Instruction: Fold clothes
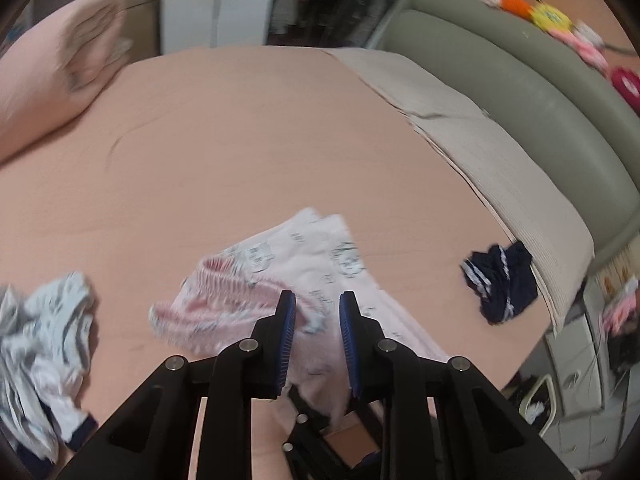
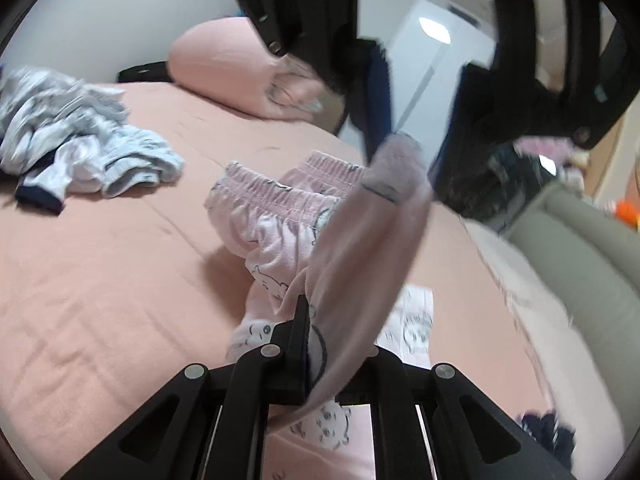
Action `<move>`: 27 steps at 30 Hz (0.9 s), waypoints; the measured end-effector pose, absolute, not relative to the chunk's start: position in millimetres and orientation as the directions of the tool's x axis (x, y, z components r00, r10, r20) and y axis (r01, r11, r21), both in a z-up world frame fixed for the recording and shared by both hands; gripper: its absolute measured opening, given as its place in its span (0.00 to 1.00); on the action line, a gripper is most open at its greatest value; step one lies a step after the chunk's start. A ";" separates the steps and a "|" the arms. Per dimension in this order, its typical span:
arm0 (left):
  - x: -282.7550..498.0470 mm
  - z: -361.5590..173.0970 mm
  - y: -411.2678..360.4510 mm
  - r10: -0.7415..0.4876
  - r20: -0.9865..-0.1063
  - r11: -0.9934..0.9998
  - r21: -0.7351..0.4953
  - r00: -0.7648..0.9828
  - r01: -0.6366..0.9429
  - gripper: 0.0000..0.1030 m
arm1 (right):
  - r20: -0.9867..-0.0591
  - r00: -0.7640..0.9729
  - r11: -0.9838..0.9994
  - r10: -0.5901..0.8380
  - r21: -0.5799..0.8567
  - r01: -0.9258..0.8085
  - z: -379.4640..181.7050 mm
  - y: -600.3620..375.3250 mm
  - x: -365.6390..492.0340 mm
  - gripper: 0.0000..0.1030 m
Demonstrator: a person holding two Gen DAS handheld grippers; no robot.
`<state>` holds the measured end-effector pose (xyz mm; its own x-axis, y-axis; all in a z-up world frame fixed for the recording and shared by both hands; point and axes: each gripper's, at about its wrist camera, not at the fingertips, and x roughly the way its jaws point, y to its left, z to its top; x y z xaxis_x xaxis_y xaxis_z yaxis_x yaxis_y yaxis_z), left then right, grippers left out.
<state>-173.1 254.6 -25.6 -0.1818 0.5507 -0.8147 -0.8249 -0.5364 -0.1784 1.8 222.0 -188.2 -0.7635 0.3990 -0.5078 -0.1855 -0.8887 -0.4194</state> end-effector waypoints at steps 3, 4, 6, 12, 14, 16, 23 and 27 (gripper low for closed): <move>-160.6 -22.0 273.6 0.534 -0.823 -0.493 -0.119 -0.192 -0.862 0.18 | -0.517 -0.740 -0.886 0.430 -0.399 -0.236 -187.9 230.1 6.2 0.07; -156.4 -20.7 278.7 0.530 -0.825 -0.480 -0.099 -0.198 -0.872 0.18 | -0.519 -0.734 -0.885 0.439 -0.391 -0.253 -187.7 233.5 7.5 0.06; -152.9 -18.1 284.0 0.538 -0.826 -0.453 -0.113 -0.170 -0.885 0.18 | -0.526 -0.722 -0.885 0.451 -0.367 -0.286 -186.3 241.7 10.7 0.06; -150.2 -2.4 286.5 0.591 -0.787 -0.449 -0.140 -0.176 -0.883 0.18 | -0.535 -0.722 -0.899 0.439 -0.262 -0.352 -177.9 263.9 28.6 0.06; -154.5 3.5 281.5 0.615 -0.771 -0.453 -0.170 -0.169 -0.875 0.19 | -0.555 -0.710 -0.900 0.434 -0.232 -0.369 -177.5 272.9 31.7 0.06; -166.9 2.9 275.9 0.606 -0.785 -0.462 -0.215 -0.130 -0.860 0.21 | -0.575 -0.697 -0.900 0.428 -0.198 -0.389 -177.4 283.2 35.9 0.06; -231.4 -36.6 248.1 0.584 -0.811 -0.585 -0.389 -0.037 -0.712 0.86 | -0.608 -0.672 -0.892 0.424 -0.153 -0.424 -178.4 303.8 45.7 0.06; -265.0 -78.4 244.4 0.546 -0.835 -0.635 -0.465 0.067 -0.617 0.86 | -0.613 -0.664 -0.889 0.428 -0.152 -0.432 -178.3 306.7 50.3 0.06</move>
